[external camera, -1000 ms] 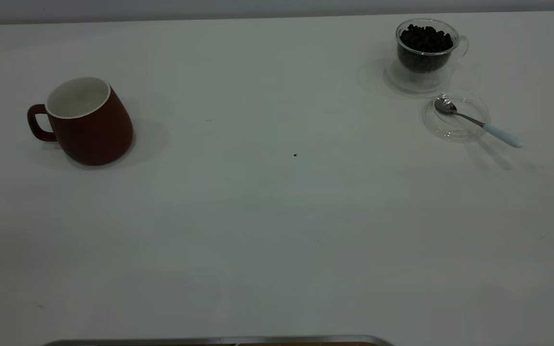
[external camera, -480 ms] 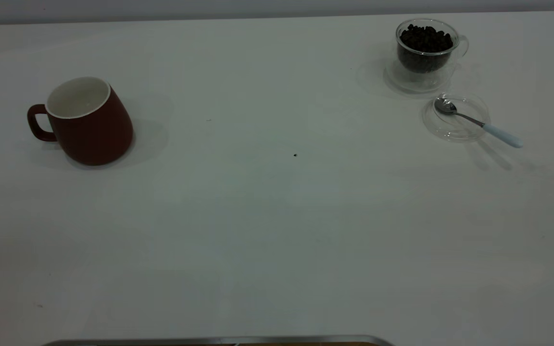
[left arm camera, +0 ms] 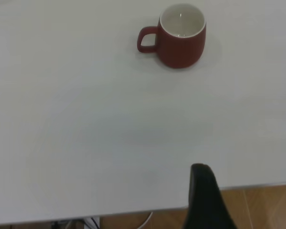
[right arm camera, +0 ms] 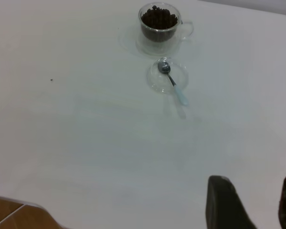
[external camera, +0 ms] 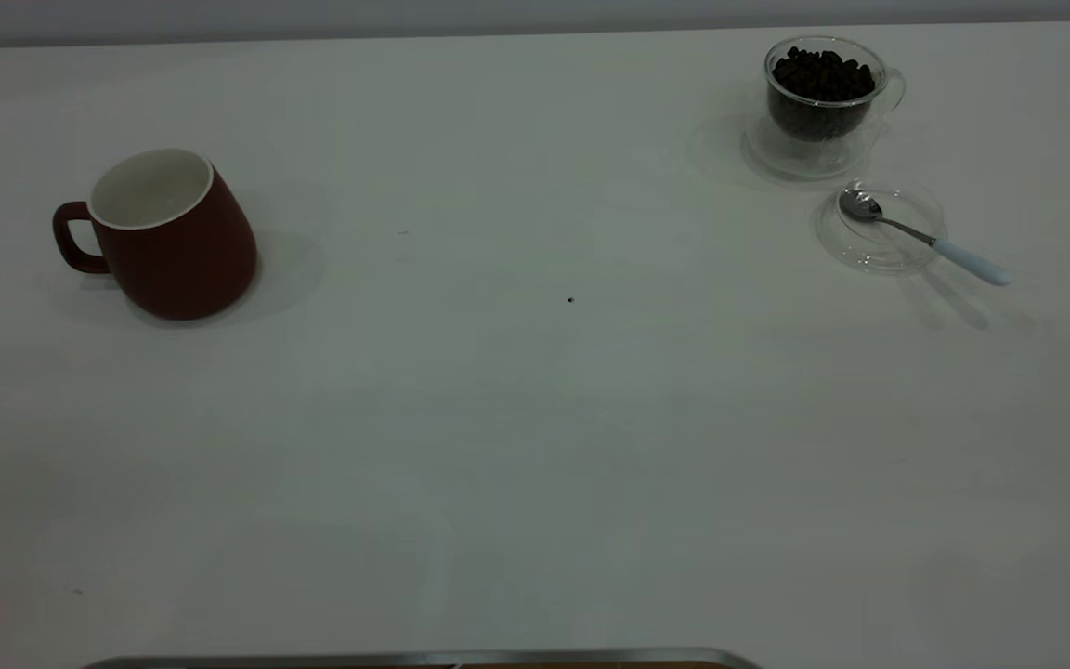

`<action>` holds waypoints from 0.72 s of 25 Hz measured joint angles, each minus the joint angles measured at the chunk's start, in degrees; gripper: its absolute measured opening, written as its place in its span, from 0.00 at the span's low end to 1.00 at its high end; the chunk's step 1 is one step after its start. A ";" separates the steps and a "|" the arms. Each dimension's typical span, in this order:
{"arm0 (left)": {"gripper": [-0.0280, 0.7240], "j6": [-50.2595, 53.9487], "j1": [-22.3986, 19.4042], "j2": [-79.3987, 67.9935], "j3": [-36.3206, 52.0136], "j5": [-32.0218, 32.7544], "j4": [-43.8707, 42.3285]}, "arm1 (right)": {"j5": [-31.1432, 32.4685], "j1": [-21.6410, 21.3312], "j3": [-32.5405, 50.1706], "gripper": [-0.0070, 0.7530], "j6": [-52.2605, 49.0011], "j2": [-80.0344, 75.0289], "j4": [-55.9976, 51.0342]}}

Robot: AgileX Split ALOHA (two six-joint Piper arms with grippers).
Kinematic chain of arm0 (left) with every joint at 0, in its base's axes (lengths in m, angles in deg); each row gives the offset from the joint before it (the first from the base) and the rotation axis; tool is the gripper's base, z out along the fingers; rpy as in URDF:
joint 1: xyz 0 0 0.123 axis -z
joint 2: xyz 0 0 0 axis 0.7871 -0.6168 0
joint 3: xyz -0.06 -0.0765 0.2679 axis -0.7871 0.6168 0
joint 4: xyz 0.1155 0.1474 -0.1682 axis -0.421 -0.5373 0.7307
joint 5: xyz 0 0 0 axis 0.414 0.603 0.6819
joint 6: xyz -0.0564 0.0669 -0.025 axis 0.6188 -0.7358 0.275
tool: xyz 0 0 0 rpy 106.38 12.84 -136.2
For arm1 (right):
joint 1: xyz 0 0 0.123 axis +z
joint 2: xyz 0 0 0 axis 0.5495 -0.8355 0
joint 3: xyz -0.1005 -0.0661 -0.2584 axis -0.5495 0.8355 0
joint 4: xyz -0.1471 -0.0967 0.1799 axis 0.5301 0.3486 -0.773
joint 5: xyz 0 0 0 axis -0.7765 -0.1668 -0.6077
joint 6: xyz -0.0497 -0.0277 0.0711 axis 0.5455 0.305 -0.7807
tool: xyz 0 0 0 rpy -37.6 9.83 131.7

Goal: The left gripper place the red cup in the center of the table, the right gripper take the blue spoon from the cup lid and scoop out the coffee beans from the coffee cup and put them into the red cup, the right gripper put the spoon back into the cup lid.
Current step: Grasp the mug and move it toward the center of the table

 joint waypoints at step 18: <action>0.72 -38.56 2.25 -64.07 -18.38 -20.54 5.82 | 0.00 0.00 0.00 0.33 -0.18 0.00 -0.29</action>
